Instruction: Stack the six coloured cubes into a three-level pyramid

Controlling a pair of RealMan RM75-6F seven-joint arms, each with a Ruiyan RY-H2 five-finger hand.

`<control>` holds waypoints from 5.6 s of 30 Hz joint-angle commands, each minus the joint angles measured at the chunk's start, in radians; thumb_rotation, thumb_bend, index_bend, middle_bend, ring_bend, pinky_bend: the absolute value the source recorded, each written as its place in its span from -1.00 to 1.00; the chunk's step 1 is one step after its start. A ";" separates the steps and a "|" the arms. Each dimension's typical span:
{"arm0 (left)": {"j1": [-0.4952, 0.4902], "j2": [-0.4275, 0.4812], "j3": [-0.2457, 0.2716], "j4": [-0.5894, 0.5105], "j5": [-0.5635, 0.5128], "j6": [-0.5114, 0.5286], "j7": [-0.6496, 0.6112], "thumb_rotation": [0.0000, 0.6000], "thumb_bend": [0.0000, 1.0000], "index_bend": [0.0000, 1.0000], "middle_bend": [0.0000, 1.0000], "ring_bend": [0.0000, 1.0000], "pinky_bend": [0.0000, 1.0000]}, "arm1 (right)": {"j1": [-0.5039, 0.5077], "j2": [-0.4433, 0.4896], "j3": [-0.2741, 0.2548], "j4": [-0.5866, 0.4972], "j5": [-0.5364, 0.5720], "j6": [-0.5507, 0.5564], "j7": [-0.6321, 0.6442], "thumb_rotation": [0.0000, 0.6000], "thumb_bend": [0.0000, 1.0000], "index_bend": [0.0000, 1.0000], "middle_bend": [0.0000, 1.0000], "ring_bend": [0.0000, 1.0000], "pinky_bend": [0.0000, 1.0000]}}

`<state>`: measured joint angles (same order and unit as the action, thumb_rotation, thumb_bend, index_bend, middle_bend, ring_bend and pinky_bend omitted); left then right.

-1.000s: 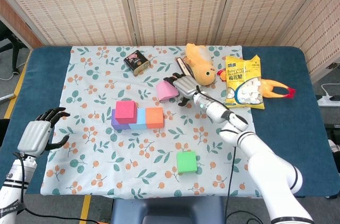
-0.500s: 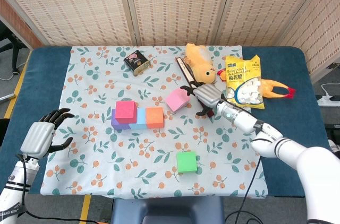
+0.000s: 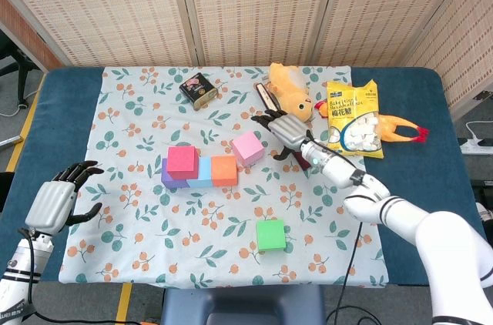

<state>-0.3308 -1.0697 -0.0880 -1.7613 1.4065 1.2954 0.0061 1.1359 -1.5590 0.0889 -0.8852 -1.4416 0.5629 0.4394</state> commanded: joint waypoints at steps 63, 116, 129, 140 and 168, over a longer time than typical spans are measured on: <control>-0.028 -0.050 0.008 0.076 0.064 -0.028 0.043 1.00 -0.42 -0.52 -0.70 -0.67 -0.48 | 0.079 0.200 0.125 -0.554 0.735 0.094 -0.629 1.00 -0.62 0.09 -0.16 -0.64 -0.68; -0.045 -0.071 0.023 0.130 0.083 -0.049 0.009 1.00 -0.42 -0.52 -0.71 -0.67 -0.49 | 0.375 -0.018 0.100 -0.425 1.327 0.111 -1.036 1.00 -0.88 -0.75 -0.40 -0.87 -0.75; -0.044 -0.071 0.022 0.130 0.081 -0.047 -0.004 1.00 -0.42 -0.52 -0.71 -0.68 -0.49 | 0.332 -0.001 0.092 -0.434 1.165 0.075 -0.981 1.00 -1.00 -0.82 -0.64 -1.00 -0.88; -0.037 -0.061 0.024 0.127 0.072 -0.046 -0.029 1.00 -0.42 -0.52 -0.71 -0.67 -0.49 | 0.296 -0.026 0.077 -0.353 0.890 0.025 -0.916 1.00 -1.00 -0.64 -0.65 -1.00 -0.98; -0.027 -0.056 0.028 0.135 0.097 -0.023 -0.070 1.00 -0.42 -0.51 -0.73 -0.68 -0.49 | 0.344 0.000 0.085 -0.444 1.153 0.142 -0.995 1.00 -1.00 0.06 -0.61 -1.00 -0.99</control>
<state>-0.3573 -1.1261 -0.0604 -1.6268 1.5029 1.2722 -0.0639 1.4527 -1.5878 0.1772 -1.2719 -0.3842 0.6667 -0.5070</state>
